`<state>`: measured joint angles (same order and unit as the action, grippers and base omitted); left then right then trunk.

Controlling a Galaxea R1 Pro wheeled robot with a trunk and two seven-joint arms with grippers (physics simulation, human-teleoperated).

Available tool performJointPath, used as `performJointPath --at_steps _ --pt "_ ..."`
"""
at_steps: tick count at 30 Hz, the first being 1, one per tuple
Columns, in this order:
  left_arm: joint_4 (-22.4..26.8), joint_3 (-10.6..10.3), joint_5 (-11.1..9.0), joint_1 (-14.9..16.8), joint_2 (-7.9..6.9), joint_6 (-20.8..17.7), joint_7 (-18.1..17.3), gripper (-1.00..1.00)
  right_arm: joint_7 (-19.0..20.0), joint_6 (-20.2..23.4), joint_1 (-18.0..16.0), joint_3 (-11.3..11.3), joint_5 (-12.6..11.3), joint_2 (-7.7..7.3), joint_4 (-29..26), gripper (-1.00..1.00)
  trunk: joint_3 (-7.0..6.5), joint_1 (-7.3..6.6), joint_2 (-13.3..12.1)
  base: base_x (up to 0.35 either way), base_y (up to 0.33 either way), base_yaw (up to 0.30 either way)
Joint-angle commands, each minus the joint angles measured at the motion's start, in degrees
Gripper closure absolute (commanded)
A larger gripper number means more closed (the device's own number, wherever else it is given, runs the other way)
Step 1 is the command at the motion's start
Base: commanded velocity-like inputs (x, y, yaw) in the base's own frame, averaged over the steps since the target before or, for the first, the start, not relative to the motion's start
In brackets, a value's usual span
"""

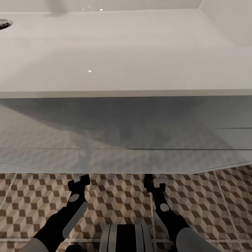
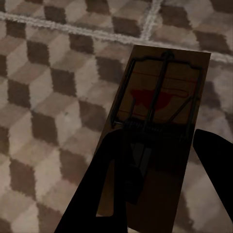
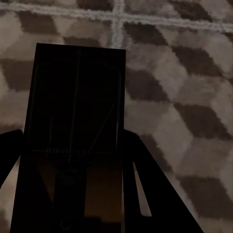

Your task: Take the four mousetraps from the cabinet in the bathroom and place them on the bathroom floor. Make sure all four end up on the same floor surface, and ensure that at least two of them are either under or directly next to the same bathroom sink.

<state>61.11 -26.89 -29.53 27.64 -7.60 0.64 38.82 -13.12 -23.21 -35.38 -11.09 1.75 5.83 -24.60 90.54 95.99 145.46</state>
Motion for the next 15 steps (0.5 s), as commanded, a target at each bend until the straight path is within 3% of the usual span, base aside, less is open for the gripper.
performJointPath --at_steps 1,15 --pt "0.06 -0.29 -0.4 0.05 -0.07 0.06 0.41 1.0 -0.41 -0.08 -0.04 -0.3 -0.01 -0.06 -0.16 1.0 0.03 -0.01 0.01 0.0 0.0 0.0" --pt "0.15 -1.53 -0.44 0.05 -0.06 0.13 0.56 1.0 -0.5 0.09 -0.04 -0.26 -0.02 -0.12 -1.22 1.0 0.03 -0.01 0.01 0.0 0.0 0.0"
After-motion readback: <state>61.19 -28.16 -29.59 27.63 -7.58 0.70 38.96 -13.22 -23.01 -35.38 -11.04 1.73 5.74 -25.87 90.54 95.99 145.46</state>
